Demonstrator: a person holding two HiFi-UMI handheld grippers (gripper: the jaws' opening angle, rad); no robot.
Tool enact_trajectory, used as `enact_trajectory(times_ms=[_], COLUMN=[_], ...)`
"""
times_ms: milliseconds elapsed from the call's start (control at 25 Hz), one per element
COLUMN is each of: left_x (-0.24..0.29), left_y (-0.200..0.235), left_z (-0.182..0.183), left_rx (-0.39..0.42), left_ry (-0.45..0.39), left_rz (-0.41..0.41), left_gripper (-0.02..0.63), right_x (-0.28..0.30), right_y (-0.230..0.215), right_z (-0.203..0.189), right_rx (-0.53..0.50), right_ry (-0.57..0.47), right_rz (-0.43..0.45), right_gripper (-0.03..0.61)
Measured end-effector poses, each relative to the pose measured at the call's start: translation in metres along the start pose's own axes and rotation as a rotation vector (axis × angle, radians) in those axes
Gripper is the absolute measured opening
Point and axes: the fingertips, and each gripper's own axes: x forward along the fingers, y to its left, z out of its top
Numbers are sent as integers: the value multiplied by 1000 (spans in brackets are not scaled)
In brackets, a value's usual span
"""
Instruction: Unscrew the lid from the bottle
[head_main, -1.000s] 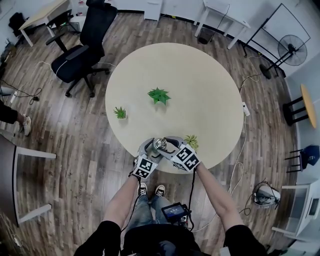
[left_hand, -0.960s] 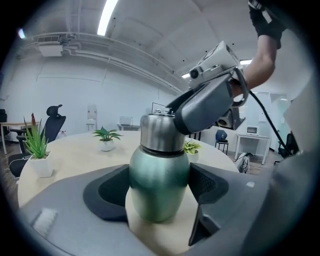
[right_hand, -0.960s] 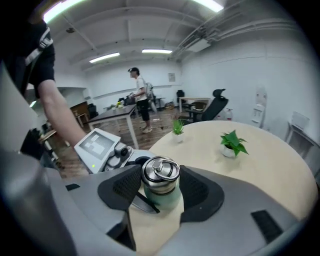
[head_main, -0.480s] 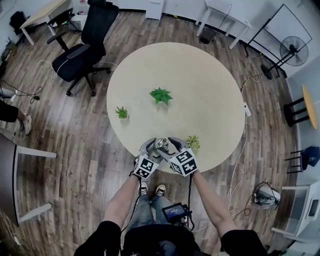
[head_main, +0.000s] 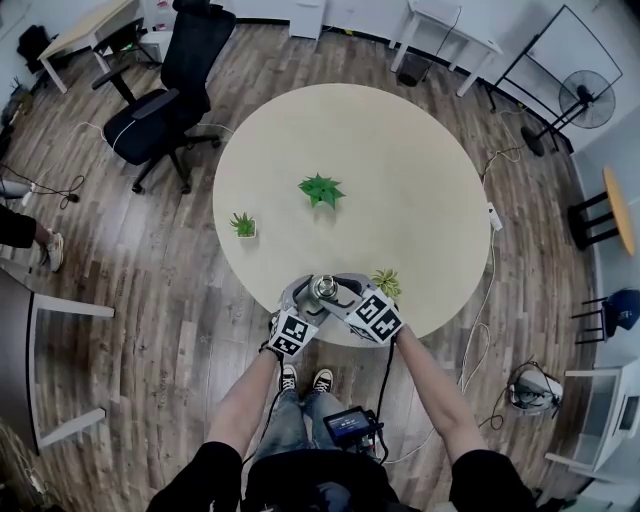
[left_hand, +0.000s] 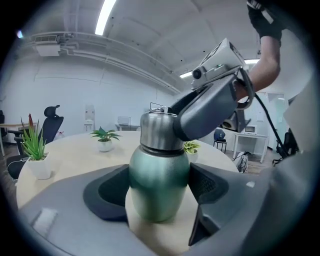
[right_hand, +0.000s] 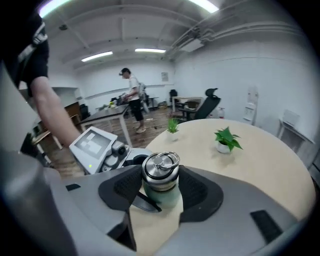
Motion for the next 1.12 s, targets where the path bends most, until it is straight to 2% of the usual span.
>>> enact_trajectory(times_ms=[80,120,200,240,320,360,480,560,640,720,840,960,1040,1120], left_x=[1,1,2,1,1,1,0,0,1,1,0,1,1,1], left_y=[0,0,0,0,0,0,2,2,1,1,1,0,1,1], left_z=[0,1,0,-1,-1,-1,0,-2,-3,-2,-1,-1,-2,-3], left_rx=[-1,-2,-4,-5,-3,-1,-3,-4,-5,-4,-3,-3,-1,-4], left_ry=[-1,-2,2,5,7,7,5,5,8,7,5,1,0,4], left_rz=[-2,-4,-5,-4,-2,-3,-2,0,1,3,2,-2,-1,-3], left_gripper=[362,362,362,362,362,362,362,362,362,362,362,362,362,362], right_x=[-2,-2,-3,-2,0,1,3,3,4,6,8,8,8,6], right_y=[1,1,2,3,3,1,-6,-10,-13,-13,-9,-3,2,5], right_z=[0,1,3,3,1,1,4,5,5,7,9,8,6,3], right_rx=[-100,-132,-146,-121,-25,34,230,351,412,408,291,77,-92,-239], right_ry=[57,83,106,104,73,42,-48,-79,-79,-66,-48,-10,59,150], right_rz=[126,162,175,157,74,8,-207,-302,-361,-371,-290,-83,74,193], right_gripper=[233,235,236,251,350,356,324,324,299,269,258,256,256,256])
